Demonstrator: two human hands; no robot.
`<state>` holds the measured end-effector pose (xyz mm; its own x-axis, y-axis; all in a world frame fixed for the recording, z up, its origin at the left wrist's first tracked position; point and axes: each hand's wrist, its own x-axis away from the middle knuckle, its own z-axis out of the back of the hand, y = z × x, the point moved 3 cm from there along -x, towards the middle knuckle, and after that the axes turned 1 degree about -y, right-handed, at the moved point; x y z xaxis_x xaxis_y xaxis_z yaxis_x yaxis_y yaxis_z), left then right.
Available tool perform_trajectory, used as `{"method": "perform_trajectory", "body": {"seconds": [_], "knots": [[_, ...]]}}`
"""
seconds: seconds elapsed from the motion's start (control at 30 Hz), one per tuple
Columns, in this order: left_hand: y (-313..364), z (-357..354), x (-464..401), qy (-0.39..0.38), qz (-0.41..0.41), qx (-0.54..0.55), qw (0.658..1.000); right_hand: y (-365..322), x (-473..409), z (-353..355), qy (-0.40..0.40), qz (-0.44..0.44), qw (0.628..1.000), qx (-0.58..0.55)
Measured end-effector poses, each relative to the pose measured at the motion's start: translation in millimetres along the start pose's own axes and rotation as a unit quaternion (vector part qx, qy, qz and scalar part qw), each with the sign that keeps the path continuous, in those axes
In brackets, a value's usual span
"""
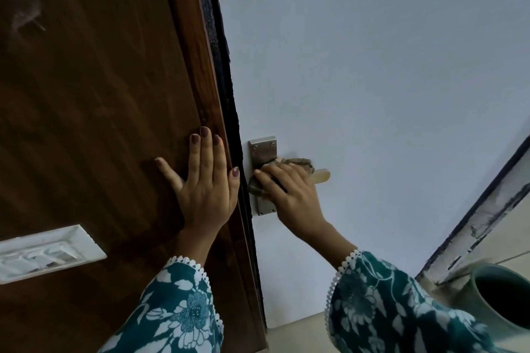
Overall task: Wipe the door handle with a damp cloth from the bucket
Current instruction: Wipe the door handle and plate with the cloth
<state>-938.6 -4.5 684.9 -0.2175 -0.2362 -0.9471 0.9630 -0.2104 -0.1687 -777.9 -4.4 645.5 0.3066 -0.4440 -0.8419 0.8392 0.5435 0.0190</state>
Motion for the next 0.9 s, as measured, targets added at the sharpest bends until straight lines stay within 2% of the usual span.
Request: {"method": "perform_trajectory", "body": {"seconds": [0.2, 0.37, 0.47, 0.6, 0.67, 0.77, 0.9], "knots": [[-1, 0, 1, 0.007, -0.005, -0.006, 1.000, 62, 12, 27, -0.048, -0.039, 0.998, 0.013], [1, 2, -1, 0.007, -0.006, -0.002, 1.000, 88, 20, 37, -0.100, -0.116, 0.987, -0.040], [3, 2, -2, 0.008, -0.010, -0.011, 1.000, 81, 19, 38, -0.076, -0.120, 0.989, -0.034], [3, 1, -2, 0.008, -0.012, -0.013, 1.000, 37, 5, 17, -0.044, -0.038, 0.998, -0.002], [2, 2, -1, 0.004, -0.013, -0.008, 1.000, 25, 3, 10, -0.036, -0.023, 0.999, 0.007], [1, 3, -1, -0.008, -0.018, -0.008, 1.000, 37, 9, 14, -0.015, -0.039, 0.999, 0.011], [-1, 2, 0, -0.011, -0.020, 0.001, 1.000, 66, 24, 20, -0.016, -0.105, 0.994, 0.009]]}}
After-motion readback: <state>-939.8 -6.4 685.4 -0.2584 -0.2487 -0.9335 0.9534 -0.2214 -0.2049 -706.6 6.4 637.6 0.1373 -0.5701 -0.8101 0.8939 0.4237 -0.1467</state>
